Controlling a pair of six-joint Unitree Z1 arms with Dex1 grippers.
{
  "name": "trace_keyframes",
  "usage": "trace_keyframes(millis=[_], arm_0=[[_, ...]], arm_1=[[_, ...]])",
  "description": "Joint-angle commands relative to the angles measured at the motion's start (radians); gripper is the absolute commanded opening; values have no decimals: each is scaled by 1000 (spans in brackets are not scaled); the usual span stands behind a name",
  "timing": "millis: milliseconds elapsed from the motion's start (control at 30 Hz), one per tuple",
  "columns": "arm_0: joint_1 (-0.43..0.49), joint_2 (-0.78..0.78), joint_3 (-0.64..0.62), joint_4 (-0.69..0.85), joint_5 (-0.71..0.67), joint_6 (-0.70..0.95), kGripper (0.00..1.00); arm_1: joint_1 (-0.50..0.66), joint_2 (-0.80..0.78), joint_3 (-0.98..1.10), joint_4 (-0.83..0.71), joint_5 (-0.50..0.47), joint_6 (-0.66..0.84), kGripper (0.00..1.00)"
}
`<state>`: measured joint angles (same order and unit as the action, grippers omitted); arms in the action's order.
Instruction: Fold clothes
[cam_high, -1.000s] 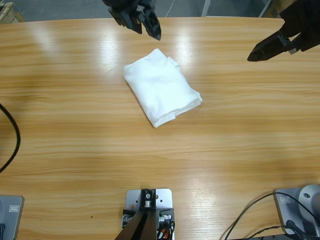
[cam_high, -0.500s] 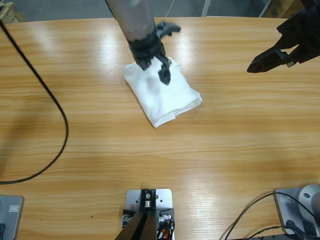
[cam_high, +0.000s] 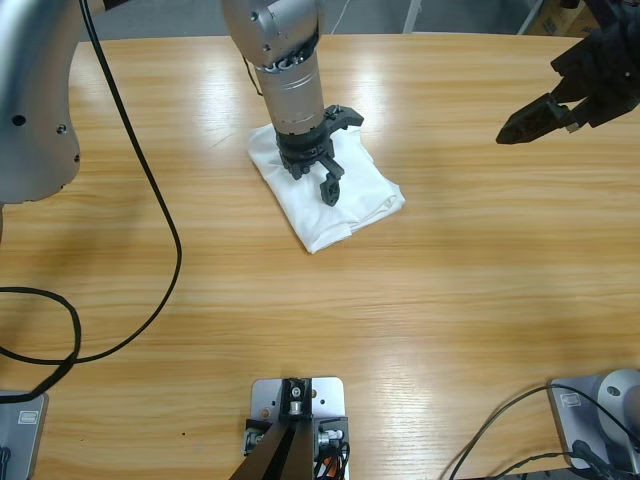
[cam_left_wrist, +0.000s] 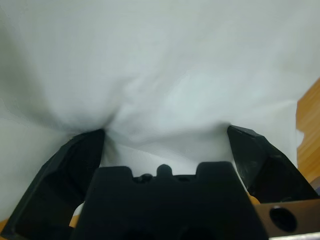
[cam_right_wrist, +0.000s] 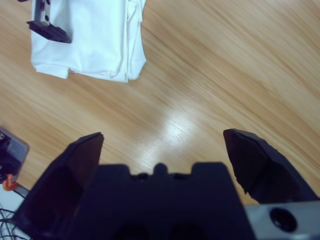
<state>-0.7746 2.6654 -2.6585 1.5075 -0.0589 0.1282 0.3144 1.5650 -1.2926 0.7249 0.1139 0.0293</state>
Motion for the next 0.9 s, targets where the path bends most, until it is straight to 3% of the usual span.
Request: trace_keyframes(millis=[33, 300, 500, 900], arm_0=[[139, 195, -382, 48, 144, -310, 987], [489, 224, -435, 52, 147, -371, 987], [685, 243, -450, 51, 146, -432, 987], [831, 252, -518, 65, 145, -446, 991]], arm_1=[[-15, 26, 56, -9, 26, -10, 996], [-15, 14, 115, -26, 29, 13, 996], [17, 47, 108, -51, 32, 44, 996], [72, 86, 95, -56, 31, 69, 996]])
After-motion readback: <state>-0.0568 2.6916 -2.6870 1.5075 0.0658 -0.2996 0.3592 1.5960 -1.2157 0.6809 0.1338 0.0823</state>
